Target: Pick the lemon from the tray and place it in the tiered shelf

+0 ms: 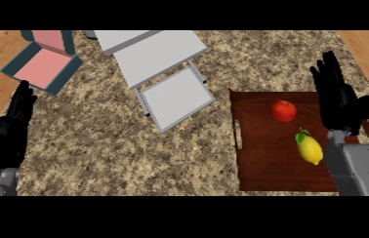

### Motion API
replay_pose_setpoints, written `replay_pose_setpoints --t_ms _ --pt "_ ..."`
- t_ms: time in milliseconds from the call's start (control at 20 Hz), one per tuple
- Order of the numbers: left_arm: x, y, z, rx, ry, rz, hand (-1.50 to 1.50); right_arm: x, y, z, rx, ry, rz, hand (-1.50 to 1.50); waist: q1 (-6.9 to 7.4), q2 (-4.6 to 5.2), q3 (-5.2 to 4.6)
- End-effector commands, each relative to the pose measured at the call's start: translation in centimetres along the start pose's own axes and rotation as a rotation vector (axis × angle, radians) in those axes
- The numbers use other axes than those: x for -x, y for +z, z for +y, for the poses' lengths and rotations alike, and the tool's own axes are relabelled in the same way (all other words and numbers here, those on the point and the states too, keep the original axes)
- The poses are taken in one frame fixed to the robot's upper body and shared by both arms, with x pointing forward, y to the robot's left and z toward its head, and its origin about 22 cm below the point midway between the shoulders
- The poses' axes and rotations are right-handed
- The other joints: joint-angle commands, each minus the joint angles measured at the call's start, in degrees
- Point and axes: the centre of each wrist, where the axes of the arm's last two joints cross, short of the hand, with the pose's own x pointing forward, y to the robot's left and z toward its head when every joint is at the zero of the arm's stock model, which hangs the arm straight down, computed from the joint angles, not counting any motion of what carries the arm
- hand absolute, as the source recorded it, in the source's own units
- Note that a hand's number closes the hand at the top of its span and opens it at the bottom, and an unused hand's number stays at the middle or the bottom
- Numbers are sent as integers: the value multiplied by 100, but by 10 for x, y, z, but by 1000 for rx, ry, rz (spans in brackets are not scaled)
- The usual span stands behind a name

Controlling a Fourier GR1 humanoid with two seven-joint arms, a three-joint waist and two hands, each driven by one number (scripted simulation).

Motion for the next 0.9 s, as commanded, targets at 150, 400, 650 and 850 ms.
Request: replay_pose_setpoints --t_ms 150,400,650,850 --pt "23 13 -18 100 113 268 0 -36 9 -108 -16 270 -193 150 -156 47 -188" --pt "41 34 -48 211 261 444 0 -4 53 -204 178 610 125 150 -116 118 -185" --pt "53 22 -58 268 270 472 0 5 80 -259 42 482 14 -150 60 62 -185" --pt "50 29 -66 281 251 474 0 -7 88 -262 -166 511 17 -150 84 32 -190"
